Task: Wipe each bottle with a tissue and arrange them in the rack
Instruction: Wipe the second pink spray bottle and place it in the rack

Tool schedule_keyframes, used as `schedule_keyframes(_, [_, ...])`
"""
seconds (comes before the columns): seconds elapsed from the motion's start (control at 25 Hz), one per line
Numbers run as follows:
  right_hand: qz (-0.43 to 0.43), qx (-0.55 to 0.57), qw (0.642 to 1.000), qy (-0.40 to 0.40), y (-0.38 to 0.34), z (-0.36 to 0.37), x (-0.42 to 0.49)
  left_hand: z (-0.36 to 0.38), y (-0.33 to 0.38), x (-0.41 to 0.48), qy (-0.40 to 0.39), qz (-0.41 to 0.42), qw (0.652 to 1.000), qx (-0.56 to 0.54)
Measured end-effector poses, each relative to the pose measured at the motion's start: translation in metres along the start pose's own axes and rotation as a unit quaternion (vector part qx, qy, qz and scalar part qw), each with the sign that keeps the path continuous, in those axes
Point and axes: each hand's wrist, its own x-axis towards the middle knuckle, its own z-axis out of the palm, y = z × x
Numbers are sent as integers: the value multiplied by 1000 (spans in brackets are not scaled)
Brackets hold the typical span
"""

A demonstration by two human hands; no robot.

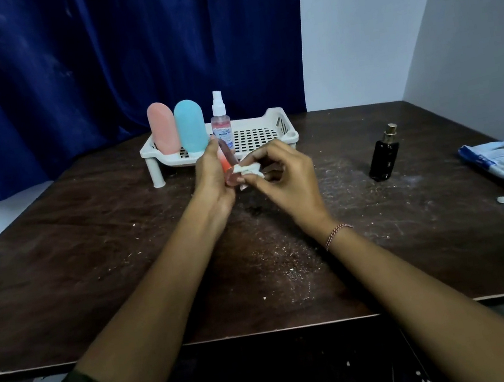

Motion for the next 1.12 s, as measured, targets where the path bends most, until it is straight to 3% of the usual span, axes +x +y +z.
schedule_keyframes(0.2, [2, 1, 1000, -10, 1, -1, 1, 4, 0, -5, 4, 0, 999, -41])
schedule_keyframes(0.44, [-64, -22, 995, -73, 0, 3, -1, -2, 4, -4, -23, -40, 997, -61])
schedule_keyframes(0.8, [-85, -120, 989, -24, 3, -5, -1, 3, -7, -11, -130, -58, 979, -148])
schedule_keyframes(1.12, [-77, -125, 989, -25, 3, -7, 2, -3, -7, -1, -147, -60, 983, -93])
